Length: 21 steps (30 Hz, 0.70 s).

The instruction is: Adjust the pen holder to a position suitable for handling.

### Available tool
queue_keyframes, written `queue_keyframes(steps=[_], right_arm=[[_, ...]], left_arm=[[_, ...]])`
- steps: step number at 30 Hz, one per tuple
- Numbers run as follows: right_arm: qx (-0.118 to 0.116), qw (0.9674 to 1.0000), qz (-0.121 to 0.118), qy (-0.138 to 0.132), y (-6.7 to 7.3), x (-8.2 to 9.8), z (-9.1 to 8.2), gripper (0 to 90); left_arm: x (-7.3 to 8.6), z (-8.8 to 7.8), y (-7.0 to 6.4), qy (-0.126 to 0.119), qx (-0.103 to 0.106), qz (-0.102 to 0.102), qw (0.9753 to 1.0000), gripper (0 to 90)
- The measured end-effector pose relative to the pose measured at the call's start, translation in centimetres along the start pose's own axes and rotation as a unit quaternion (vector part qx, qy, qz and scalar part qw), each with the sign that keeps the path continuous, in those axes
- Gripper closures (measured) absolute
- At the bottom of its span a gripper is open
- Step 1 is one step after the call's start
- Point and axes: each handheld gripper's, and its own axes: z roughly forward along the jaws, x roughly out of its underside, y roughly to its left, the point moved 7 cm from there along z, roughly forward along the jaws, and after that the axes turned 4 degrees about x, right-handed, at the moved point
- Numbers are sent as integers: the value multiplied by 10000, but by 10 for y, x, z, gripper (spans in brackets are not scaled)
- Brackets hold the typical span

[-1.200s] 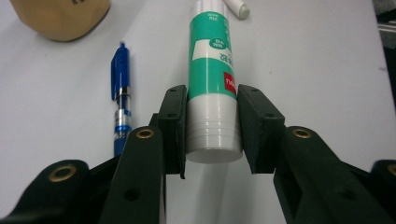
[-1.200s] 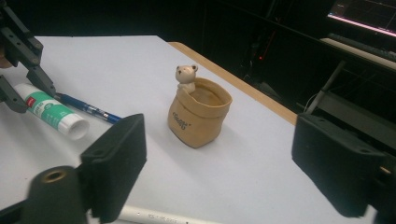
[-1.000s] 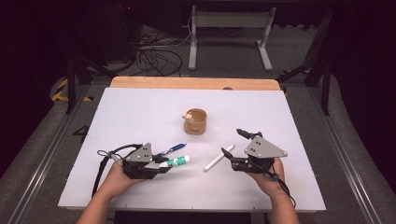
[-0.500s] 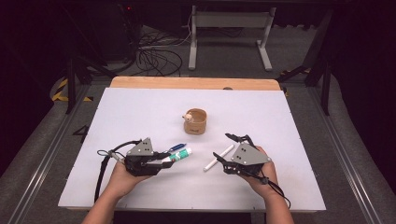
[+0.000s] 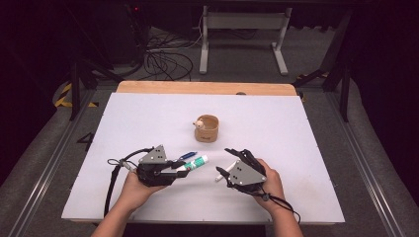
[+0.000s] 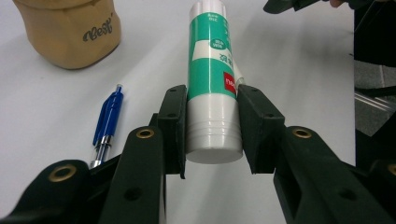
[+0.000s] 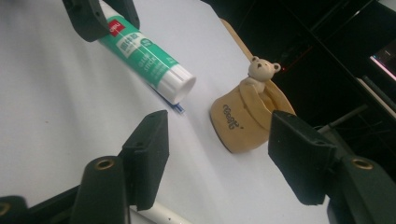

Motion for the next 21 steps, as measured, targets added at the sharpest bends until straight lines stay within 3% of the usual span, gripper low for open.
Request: queue_keyframes(steps=[3, 4, 5, 12, 16, 21], right_arm=[[0, 9998, -208, 5, 5, -2, 3, 416], [-40, 9993, -378, 49, 10, -3, 5, 426], [-40, 9993, -378, 49, 10, -3, 5, 426], [-55, 9949, -987, 204, 27, -5, 13, 444], [3, 9901, -1384, 219, 33, -9, 17, 444], [-11, 9858, -1664, 225, 43, -13, 22, 445]], left_arm=[[0, 2, -2, 5, 26, -38, 10000, 648], [-1, 2, -2, 6, 23, -54, 10000, 649], [-1, 3, -3, 2, 32, -66, 10000, 649], [-2, 7, -6, 87, 42, -191, 9998, 649], [-2, 10, -8, 120, 58, -228, 9997, 648], [-3, 14, -11, 121, -1, -237, 9996, 648]])
